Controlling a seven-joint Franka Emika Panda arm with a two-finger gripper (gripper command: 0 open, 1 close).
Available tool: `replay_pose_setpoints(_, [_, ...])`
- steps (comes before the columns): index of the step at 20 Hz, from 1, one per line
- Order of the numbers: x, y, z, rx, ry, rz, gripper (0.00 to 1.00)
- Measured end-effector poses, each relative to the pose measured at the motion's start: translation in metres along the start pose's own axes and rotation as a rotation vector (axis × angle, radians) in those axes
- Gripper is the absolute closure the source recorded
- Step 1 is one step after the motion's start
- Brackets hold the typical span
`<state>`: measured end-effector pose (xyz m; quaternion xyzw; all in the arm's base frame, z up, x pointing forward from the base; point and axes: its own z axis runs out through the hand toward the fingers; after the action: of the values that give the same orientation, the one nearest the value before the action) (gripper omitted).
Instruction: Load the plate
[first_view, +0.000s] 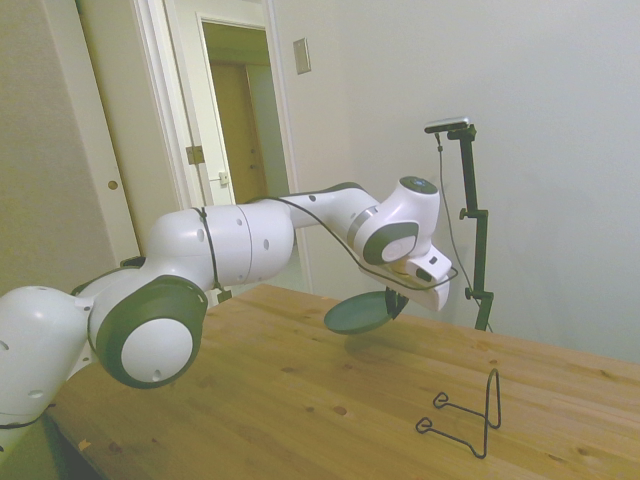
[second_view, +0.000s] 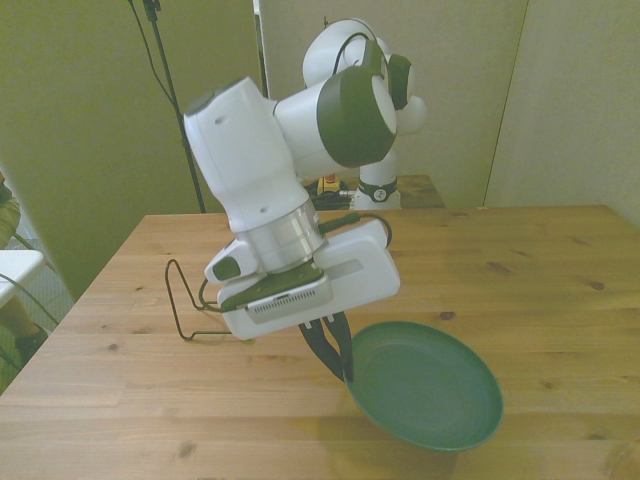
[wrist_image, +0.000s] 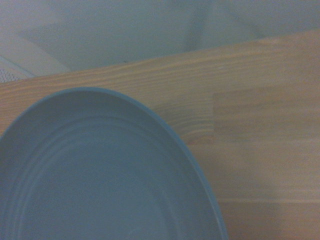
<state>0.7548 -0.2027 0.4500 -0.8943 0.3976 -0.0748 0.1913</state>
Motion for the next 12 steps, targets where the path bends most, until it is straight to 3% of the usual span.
replay_pose_setpoints(6, [-0.008,-0.01,-0.073,-0.091,0.135,-0.117,1.0])
replay_pose_setpoints(12, [-0.013,0.0,-0.104,-0.183,0.178,-0.258,1.0])
